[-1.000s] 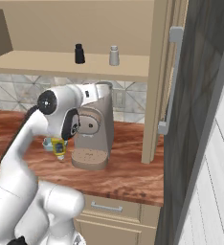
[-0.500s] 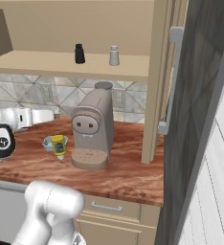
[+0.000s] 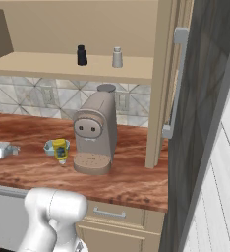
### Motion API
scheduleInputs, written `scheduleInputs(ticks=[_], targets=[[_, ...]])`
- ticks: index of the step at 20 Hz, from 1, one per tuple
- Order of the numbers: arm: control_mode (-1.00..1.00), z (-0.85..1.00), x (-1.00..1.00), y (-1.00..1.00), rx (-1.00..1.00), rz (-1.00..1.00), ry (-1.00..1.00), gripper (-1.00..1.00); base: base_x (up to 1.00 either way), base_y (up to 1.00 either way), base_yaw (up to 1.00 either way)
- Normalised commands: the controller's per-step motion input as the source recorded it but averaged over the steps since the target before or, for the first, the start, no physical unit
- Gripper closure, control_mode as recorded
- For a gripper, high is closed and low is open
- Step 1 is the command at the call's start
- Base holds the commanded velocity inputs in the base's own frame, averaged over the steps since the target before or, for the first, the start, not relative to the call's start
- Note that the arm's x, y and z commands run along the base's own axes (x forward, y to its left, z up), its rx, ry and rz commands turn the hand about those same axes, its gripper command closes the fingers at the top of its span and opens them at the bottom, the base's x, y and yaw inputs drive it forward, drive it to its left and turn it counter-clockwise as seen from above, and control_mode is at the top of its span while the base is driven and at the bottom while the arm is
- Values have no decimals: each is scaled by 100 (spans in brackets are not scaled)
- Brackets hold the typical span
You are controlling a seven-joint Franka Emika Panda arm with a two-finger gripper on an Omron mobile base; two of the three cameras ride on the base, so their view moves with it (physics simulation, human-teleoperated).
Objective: There are various items on the counter. Only move the condiments/shakers into the cabinet.
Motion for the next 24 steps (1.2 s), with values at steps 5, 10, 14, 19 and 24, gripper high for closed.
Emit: scheduleInputs(ticks=[5, 10, 14, 19, 24], targets=[[-100, -15, 30, 9, 0, -10, 0, -100, 0, 0, 0], [-100, -8, 44, 0, 0, -5, 0, -100, 0, 0, 0], [-100, -15, 16, 0, 1, 0, -2, -100, 0, 0, 0], [-100, -36, 0, 4, 4, 0, -13, -100, 0, 0, 0], [-100, -32, 0, 0, 8, 0, -22, -100, 0, 0, 0]])
